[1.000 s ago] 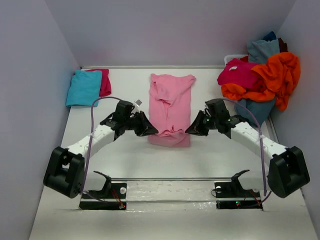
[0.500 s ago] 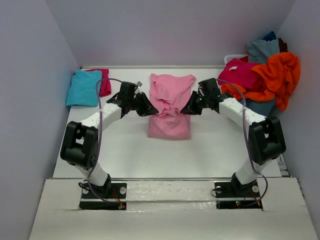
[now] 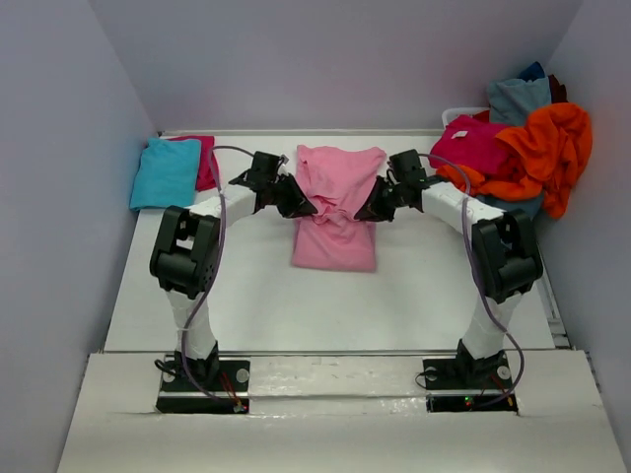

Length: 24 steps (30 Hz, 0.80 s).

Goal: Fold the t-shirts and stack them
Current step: Fold the 2/3-rectangle-folded T-shirt at the center of the board.

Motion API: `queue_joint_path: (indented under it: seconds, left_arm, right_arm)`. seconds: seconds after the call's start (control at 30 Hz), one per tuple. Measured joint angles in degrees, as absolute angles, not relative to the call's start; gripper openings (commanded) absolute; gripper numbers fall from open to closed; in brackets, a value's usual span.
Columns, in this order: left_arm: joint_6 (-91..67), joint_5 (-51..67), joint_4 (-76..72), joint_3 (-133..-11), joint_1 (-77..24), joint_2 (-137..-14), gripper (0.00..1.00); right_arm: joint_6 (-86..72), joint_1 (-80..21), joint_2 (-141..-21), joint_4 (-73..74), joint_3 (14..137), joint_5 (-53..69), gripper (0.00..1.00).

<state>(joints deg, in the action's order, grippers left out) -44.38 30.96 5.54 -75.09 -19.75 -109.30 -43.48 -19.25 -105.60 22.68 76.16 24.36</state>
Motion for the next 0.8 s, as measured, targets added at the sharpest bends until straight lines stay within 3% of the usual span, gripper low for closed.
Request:
queue_joint_path:
  seconds: [0.8]
  left_arm:
    - [-44.84,30.79,5.34,-79.96,-16.43,-116.27,0.06]
  right_arm:
    - [-43.48,-15.79,-115.09,22.85,82.21,23.53,0.07]
